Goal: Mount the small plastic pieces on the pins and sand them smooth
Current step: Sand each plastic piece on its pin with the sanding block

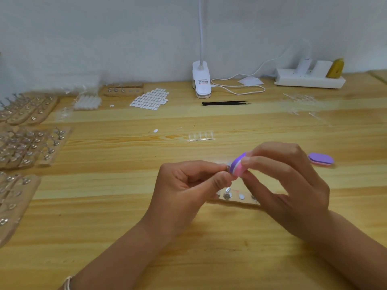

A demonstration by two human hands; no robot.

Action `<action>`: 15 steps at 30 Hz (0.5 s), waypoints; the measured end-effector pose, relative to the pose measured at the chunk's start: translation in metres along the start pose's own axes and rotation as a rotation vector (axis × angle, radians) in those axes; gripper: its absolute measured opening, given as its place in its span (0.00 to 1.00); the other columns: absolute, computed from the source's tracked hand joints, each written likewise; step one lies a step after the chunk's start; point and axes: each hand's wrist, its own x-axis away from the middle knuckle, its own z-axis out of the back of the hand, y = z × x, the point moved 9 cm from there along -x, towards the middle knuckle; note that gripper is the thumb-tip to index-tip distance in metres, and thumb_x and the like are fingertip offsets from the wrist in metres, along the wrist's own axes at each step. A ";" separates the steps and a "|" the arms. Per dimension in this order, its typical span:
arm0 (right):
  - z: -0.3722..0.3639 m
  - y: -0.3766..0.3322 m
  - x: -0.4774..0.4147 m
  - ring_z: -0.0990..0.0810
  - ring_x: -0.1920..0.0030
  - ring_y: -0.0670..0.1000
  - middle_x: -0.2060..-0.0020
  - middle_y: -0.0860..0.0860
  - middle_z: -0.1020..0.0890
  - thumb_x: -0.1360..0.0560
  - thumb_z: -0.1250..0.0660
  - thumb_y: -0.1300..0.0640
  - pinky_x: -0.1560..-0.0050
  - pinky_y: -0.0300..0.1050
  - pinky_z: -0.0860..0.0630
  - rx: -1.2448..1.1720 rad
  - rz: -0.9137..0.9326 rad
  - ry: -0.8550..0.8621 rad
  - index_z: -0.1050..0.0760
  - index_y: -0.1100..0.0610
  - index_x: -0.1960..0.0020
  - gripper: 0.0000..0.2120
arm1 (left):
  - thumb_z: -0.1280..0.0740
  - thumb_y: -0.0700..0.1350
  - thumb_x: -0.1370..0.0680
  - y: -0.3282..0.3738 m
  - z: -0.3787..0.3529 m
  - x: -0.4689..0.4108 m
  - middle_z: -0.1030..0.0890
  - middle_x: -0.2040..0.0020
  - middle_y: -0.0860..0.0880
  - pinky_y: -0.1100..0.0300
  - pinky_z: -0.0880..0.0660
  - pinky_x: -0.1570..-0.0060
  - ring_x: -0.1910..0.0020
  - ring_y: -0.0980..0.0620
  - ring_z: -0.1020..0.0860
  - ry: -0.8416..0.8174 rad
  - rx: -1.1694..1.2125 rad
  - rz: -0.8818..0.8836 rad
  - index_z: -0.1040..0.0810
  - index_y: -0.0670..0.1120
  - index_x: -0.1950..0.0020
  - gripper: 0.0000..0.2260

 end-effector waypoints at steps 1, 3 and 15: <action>-0.001 -0.003 0.000 0.21 0.48 0.51 0.50 0.52 0.19 0.22 0.29 0.66 0.41 0.40 0.27 0.002 0.017 -0.002 0.23 0.59 0.41 0.11 | 0.26 0.46 0.29 0.000 -0.001 0.000 0.14 0.61 0.47 0.62 0.22 0.67 0.62 0.50 0.16 -0.008 -0.004 -0.001 0.13 0.46 0.54 0.06; -0.003 0.000 0.000 0.20 0.50 0.53 0.52 0.56 0.18 0.23 0.29 0.68 0.42 0.41 0.26 0.024 0.017 -0.028 0.20 0.58 0.44 0.11 | 0.27 0.46 0.28 -0.001 -0.001 0.000 0.14 0.60 0.46 0.61 0.22 0.67 0.61 0.48 0.15 -0.023 0.004 0.001 0.13 0.47 0.53 0.06; 0.002 0.014 0.001 0.19 0.52 0.56 0.52 0.57 0.18 0.26 0.28 0.71 0.44 0.44 0.24 0.104 -0.039 -0.027 0.19 0.59 0.44 0.13 | 0.26 0.45 0.29 -0.005 0.000 -0.002 0.14 0.57 0.44 0.58 0.21 0.67 0.60 0.45 0.15 -0.027 0.086 0.085 0.14 0.43 0.53 0.08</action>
